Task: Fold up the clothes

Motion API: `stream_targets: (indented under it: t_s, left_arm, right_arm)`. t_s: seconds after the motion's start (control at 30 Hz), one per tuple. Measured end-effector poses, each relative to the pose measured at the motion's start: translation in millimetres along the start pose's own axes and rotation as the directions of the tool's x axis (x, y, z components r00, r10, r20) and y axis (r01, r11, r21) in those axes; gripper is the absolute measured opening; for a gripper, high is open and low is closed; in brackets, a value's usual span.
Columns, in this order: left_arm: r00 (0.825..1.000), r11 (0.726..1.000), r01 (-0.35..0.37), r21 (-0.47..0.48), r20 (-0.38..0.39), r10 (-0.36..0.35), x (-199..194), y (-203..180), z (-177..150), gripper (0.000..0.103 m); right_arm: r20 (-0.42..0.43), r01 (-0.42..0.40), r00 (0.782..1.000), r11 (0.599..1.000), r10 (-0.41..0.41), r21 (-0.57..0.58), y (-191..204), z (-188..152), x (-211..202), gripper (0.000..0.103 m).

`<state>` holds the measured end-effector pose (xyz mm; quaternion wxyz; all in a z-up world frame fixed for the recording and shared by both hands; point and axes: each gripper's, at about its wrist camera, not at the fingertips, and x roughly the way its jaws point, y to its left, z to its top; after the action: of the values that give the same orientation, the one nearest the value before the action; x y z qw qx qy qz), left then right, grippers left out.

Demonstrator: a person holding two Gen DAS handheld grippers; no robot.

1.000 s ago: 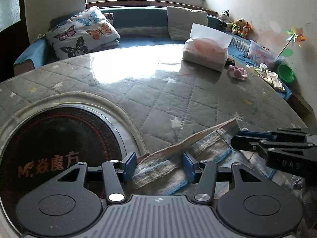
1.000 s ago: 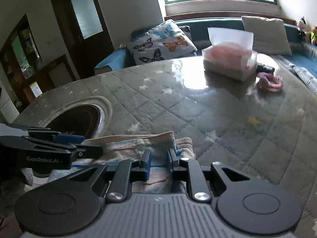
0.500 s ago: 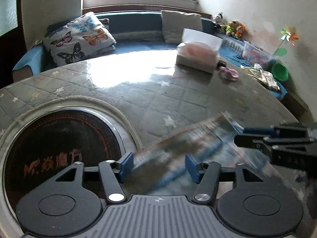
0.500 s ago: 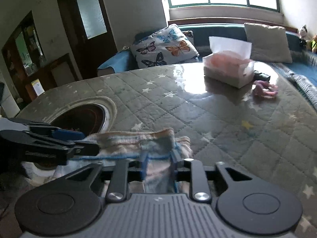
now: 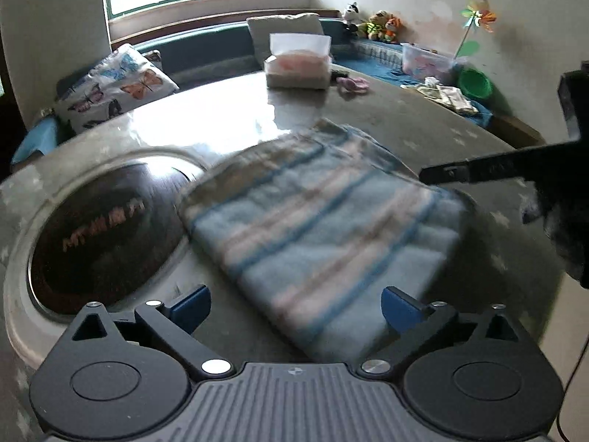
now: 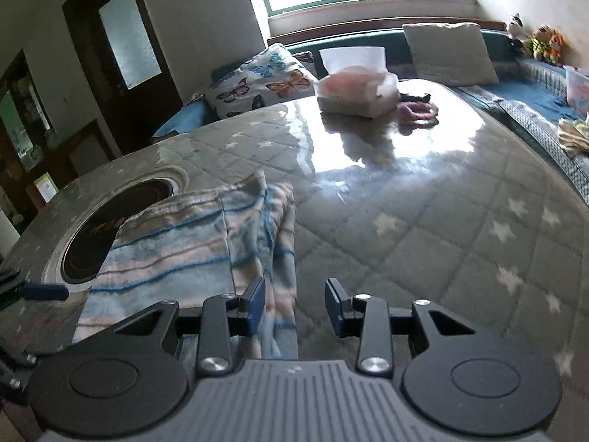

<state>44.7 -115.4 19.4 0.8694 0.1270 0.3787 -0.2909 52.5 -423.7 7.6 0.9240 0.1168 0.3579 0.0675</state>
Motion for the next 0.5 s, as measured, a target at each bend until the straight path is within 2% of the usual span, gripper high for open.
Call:
stream_targets:
  t_s: [0.27, 0.5]
  left_arm:
    - [0.999, 0.998, -0.046, 0.044, 0.009, 0.045, -2, -9, -15, 0.099]
    - [0.999, 0.997, -0.051, 0.063, 0.018, 0.05, -7, -5, -21, 0.075]
  right_arm:
    - [0.013, 0.007, 1.0, 0.999, -0.007, 0.044, -5, -18, -18, 0.034]
    - [-0.005, -0.006, 1.0, 0.998, 0.006, 0.058, -1, -28, -23, 0.029]
